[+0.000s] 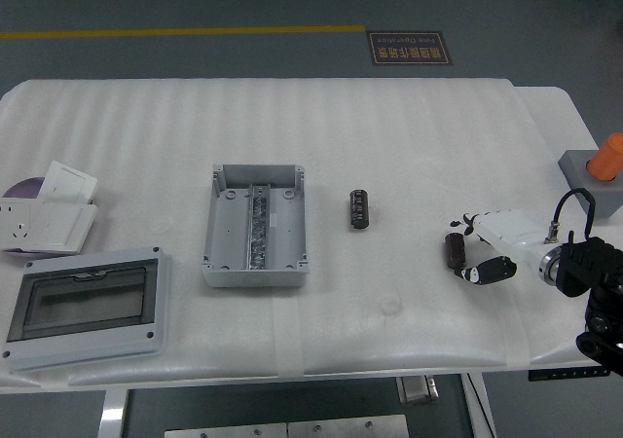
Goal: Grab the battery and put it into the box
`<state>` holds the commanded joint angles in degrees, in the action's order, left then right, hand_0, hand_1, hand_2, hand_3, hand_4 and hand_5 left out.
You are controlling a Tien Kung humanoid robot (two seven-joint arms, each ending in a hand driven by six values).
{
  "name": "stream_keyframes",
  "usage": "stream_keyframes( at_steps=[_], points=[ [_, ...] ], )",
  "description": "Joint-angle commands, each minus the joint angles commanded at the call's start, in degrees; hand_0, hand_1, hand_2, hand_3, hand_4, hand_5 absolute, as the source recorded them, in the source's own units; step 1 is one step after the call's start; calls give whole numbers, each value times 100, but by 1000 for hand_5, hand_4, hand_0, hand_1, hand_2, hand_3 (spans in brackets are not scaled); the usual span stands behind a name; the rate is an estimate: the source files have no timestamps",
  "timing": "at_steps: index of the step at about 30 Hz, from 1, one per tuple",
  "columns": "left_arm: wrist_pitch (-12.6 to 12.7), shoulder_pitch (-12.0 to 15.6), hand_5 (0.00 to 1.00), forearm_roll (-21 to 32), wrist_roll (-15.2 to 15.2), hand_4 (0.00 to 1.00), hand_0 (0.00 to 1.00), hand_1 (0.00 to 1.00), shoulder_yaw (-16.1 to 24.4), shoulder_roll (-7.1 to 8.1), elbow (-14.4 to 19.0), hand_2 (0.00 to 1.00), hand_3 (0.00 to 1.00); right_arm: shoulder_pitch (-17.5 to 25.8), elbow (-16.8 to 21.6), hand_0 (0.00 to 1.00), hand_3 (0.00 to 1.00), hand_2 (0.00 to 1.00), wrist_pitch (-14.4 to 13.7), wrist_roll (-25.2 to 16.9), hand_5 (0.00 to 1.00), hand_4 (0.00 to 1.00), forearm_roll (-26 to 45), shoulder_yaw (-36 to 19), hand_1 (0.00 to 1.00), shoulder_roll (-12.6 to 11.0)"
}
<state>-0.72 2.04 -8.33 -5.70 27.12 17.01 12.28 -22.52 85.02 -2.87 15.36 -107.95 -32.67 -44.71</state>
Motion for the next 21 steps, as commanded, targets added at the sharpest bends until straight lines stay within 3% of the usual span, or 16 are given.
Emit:
stream_keyframes(
  at_steps=[3,4,15,21],
  points=[
    [5,-1,334,-45,1,646,618,660,30,-1,11,566,588,-8,-30,433,733,688,-30,-19,245,576,32,17,574,15],
    [7,-3,332,-56,2,645,618,660,39,-2,14,567,590,-10,-41,407,705,661,-41,-26,195,457,48,23,549,23],
    [28,-24,340,-129,18,644,618,660,94,-6,28,567,590,-3,-56,393,700,657,-161,-91,218,490,193,5,544,50],
    [26,-10,349,-117,23,649,618,660,74,-14,21,568,591,12,191,391,697,653,-307,-173,216,491,663,-242,540,17]
  ],
)
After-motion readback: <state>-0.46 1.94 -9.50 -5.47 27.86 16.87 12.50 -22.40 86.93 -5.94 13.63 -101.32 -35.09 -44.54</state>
